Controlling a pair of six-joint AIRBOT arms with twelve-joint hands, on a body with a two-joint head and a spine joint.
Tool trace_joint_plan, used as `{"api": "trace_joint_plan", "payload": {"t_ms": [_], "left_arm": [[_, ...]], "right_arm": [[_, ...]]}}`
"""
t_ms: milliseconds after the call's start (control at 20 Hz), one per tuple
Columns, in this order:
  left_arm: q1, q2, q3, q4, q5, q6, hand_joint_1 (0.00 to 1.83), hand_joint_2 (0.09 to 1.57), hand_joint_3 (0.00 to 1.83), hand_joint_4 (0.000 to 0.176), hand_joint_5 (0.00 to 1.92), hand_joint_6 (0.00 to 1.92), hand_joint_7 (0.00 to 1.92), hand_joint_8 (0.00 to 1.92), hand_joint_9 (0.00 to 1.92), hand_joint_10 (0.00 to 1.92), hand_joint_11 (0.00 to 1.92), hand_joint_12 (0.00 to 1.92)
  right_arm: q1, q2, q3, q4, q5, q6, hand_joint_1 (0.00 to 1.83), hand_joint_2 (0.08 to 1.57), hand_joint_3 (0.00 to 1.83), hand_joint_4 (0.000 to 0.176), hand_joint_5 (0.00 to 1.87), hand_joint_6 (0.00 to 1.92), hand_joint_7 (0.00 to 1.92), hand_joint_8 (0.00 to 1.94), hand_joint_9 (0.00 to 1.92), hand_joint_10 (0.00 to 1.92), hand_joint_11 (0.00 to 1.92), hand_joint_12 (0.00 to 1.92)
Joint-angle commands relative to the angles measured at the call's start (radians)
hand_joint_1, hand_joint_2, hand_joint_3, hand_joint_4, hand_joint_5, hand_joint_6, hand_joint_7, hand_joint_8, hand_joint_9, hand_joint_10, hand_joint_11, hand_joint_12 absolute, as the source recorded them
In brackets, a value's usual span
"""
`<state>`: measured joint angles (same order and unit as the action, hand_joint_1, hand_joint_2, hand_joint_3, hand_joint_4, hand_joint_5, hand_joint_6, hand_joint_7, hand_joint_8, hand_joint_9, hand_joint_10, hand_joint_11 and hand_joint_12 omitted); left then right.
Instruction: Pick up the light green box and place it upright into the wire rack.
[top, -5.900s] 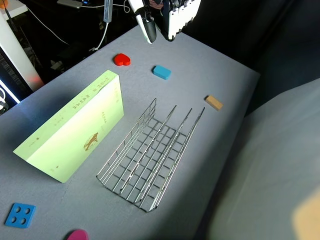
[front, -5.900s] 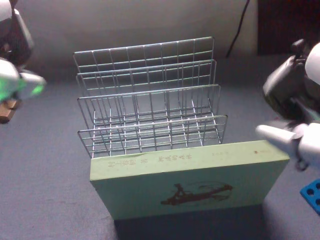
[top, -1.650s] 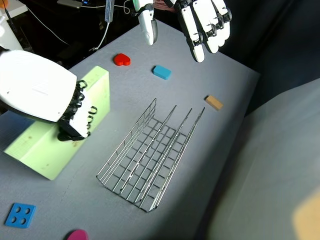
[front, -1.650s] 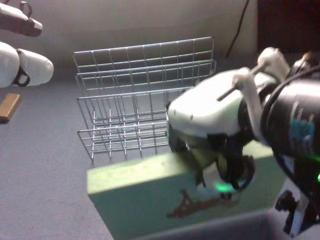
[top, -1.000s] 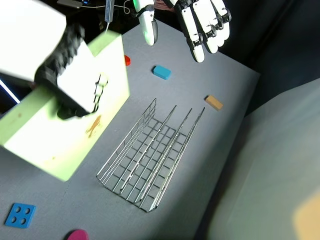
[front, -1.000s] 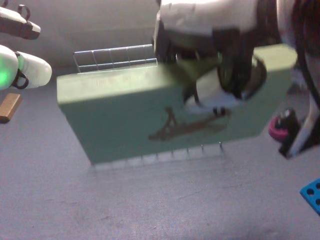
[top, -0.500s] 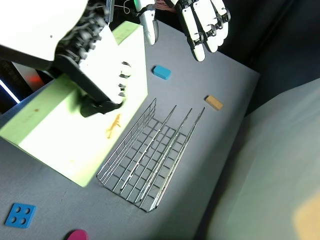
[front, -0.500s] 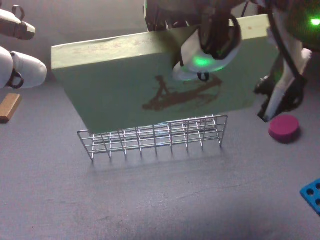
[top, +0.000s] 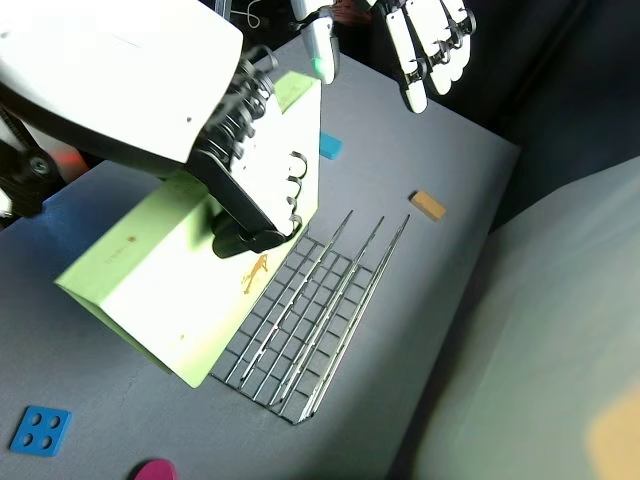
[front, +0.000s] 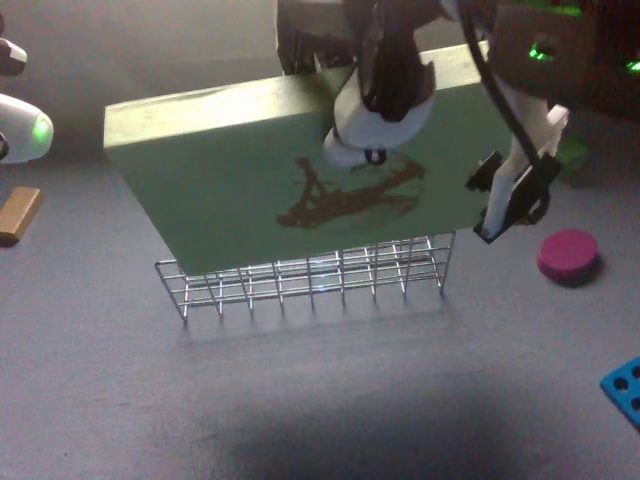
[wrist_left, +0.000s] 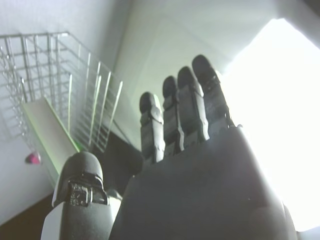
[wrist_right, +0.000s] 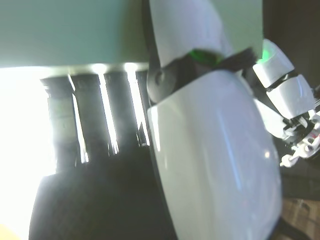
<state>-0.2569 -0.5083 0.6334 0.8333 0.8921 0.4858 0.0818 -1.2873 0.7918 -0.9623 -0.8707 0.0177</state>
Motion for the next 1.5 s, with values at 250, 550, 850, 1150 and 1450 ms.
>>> {"api": "trace_joint_plan", "payload": {"t_ms": [250, 550, 850, 1150, 1450], "left_arm": [[-0.012, -0.001, -0.005, 0.067, -0.073, 0.002, 0.00, 1.28, 0.00, 0.093, 0.25, 0.00, 0.21, 0.00, 0.15, 0.00, 0.00, 0.51], [-0.012, 0.000, -0.003, 0.067, -0.069, 0.002, 0.00, 1.27, 0.00, 0.094, 0.25, 0.00, 0.21, 0.00, 0.15, 0.00, 0.00, 0.49], [-0.012, 0.000, -0.004, 0.067, -0.069, 0.002, 0.00, 1.27, 0.00, 0.094, 0.24, 0.00, 0.20, 0.00, 0.14, 0.00, 0.00, 0.49], [-0.015, -0.001, 0.000, 0.067, -0.075, 0.002, 0.00, 1.27, 0.00, 0.093, 0.25, 0.00, 0.21, 0.00, 0.15, 0.00, 0.00, 0.52], [-0.029, -0.003, 0.005, 0.081, -0.078, 0.003, 0.00, 1.27, 0.00, 0.091, 0.24, 0.00, 0.21, 0.00, 0.15, 0.00, 0.00, 0.52]], "right_arm": [[0.002, -0.046, 0.048, -0.112, 0.063, 0.046, 1.21, 1.17, 0.00, 0.000, 0.87, 1.04, 0.91, 1.26, 0.81, 1.23, 0.68, 1.50], [0.011, -0.052, 0.054, -0.099, 0.065, 0.051, 1.21, 1.17, 0.00, 0.000, 0.87, 1.04, 0.91, 1.26, 0.81, 1.23, 0.68, 1.50], [0.001, -0.095, 0.101, -0.100, 0.073, 0.063, 1.21, 1.16, 0.00, 0.000, 0.87, 1.02, 0.92, 1.25, 0.82, 1.23, 0.67, 1.49], [-0.012, -0.111, 0.117, -0.100, 0.083, 0.080, 1.21, 1.16, 0.00, 0.000, 0.88, 1.01, 0.93, 1.24, 0.83, 1.22, 0.66, 1.50], [-0.037, -0.123, 0.148, -0.100, 0.094, 0.090, 1.22, 1.16, 0.00, 0.000, 0.88, 1.01, 0.94, 1.24, 0.84, 1.21, 0.70, 1.51]]}}
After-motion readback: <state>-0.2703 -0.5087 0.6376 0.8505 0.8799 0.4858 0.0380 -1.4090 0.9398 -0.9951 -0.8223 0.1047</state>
